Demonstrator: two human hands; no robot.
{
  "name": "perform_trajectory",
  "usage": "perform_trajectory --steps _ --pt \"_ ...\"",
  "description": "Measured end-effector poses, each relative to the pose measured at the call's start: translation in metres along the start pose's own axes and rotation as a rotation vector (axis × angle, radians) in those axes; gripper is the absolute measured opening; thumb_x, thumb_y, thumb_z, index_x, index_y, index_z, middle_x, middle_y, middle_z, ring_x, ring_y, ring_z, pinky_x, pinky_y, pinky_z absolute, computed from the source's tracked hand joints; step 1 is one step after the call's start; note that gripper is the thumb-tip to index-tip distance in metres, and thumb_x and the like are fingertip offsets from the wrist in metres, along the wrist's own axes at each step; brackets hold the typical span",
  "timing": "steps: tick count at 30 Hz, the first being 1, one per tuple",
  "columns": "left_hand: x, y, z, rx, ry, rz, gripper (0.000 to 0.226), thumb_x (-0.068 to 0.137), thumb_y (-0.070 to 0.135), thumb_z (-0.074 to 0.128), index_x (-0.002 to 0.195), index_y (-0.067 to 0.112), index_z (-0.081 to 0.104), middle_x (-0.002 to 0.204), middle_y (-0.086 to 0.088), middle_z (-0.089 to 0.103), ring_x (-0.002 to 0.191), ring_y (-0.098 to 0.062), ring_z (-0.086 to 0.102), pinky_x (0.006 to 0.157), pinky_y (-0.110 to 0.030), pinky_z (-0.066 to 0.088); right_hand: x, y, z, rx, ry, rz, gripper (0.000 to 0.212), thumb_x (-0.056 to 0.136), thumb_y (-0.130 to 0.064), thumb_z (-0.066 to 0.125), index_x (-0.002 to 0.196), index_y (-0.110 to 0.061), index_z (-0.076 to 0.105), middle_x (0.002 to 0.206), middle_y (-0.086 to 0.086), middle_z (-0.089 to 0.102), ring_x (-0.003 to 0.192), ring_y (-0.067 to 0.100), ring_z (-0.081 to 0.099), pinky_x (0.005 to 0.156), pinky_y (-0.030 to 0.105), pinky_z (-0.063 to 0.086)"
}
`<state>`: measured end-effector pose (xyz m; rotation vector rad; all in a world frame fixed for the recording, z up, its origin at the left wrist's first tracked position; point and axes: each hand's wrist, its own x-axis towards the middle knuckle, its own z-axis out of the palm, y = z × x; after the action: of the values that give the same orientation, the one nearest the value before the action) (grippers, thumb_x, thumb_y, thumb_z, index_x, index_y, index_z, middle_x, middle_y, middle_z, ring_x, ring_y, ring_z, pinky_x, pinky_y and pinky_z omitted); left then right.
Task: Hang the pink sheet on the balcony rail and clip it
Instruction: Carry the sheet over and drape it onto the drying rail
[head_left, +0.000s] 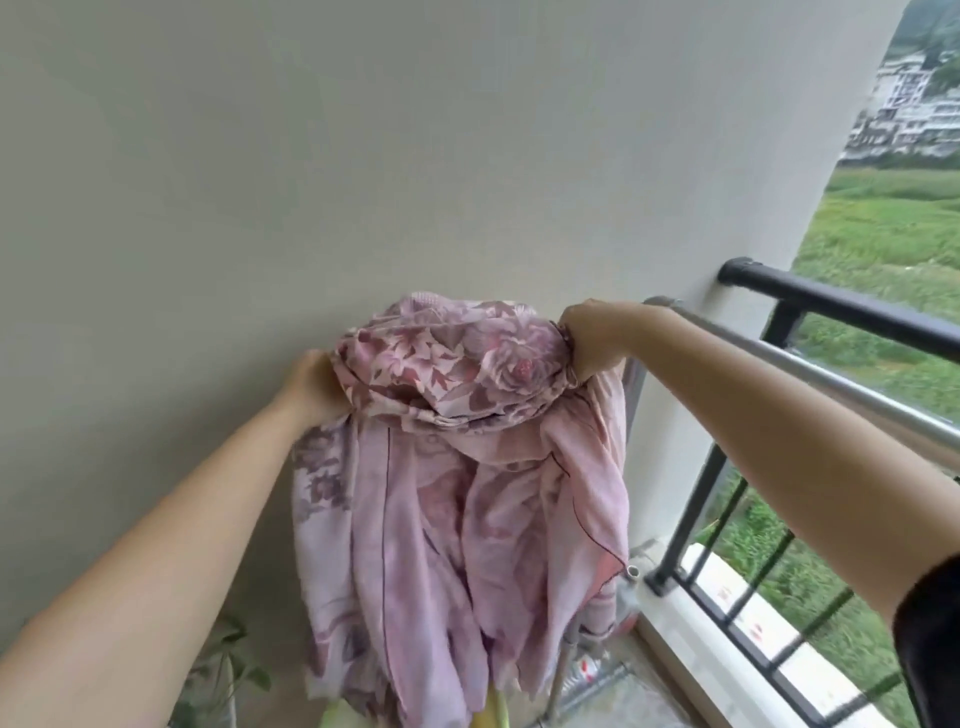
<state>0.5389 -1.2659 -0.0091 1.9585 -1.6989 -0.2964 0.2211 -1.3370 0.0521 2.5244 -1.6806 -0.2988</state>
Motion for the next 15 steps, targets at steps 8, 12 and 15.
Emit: perform_trajectory --steps 8,12,15 --pt "0.018 0.05 -0.066 0.08 0.628 0.096 0.033 0.073 0.033 0.053 0.089 0.007 0.066 0.093 -0.025 0.067 0.087 -0.047 0.063 0.068 -0.038 0.047 0.041 -0.002 -0.032 0.082 0.632 0.175 0.037 0.084 -0.015 0.063 0.117 -0.006 0.048 0.108 0.016 0.058 0.09 0.038 0.065 0.06 0.037 0.041" --pt "0.023 0.084 -0.08 -0.078 0.783 0.117 0.018 0.077 0.022 0.067 0.086 0.014 0.054 0.094 -0.019 0.067 0.087 -0.044 0.06 0.063 -0.033 0.034 0.038 0.021 -0.071 0.355 0.825 0.208 0.029 0.086 -0.005 0.056 0.111 -0.004 0.042 0.103 0.023 0.061 0.091 0.045 0.064 0.061 0.04 0.038" --pt "0.016 0.113 -0.082 -0.127 0.858 0.245 0.018 0.077 0.021 0.064 0.083 0.017 0.047 0.091 -0.015 0.066 0.085 -0.039 0.059 0.061 -0.032 0.031 0.015 0.044 -0.094 0.526 0.952 0.25 0.041 0.08 -0.008 0.068 0.11 -0.004 0.04 0.11 0.021 0.053 0.088 0.045 0.061 0.064 0.046 0.044"
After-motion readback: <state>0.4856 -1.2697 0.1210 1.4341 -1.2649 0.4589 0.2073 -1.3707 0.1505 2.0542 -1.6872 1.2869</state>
